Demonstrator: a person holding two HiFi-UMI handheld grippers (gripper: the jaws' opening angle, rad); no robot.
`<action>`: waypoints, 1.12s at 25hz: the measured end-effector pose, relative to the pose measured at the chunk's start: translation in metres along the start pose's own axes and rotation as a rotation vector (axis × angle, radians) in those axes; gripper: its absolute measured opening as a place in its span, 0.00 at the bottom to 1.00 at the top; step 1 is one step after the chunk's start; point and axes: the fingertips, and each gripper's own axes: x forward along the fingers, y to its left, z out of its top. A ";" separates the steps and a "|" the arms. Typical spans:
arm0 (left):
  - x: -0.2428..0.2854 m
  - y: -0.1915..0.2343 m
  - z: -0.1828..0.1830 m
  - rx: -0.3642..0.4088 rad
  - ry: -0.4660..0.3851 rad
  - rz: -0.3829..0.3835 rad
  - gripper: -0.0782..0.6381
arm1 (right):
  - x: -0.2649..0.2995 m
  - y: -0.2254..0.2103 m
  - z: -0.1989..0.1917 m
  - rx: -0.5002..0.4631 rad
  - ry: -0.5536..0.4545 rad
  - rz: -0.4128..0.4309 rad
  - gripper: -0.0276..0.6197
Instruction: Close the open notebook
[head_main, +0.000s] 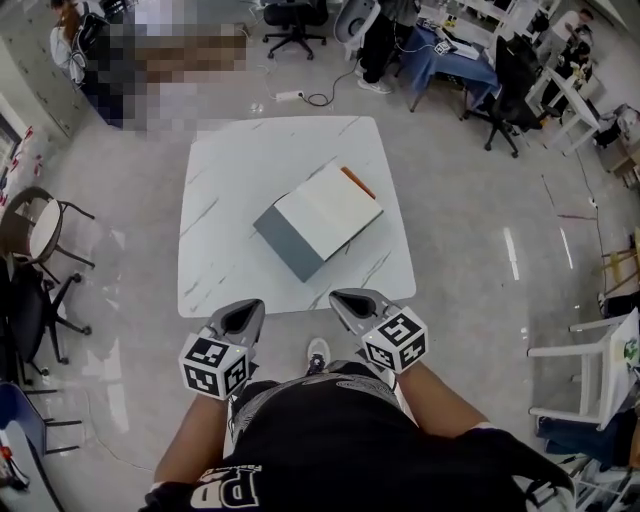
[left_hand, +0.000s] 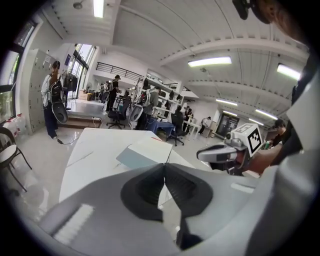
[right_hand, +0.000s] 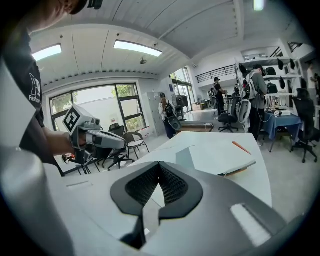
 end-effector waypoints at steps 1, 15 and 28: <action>0.004 0.001 0.002 -0.005 -0.004 0.010 0.19 | 0.003 -0.006 0.001 -0.002 0.001 0.010 0.04; 0.029 0.016 0.013 -0.045 -0.004 0.108 0.19 | 0.033 -0.046 -0.006 -0.075 0.052 0.093 0.04; 0.024 0.033 0.007 -0.046 -0.009 0.098 0.19 | 0.070 -0.033 -0.022 -0.312 0.155 0.078 0.05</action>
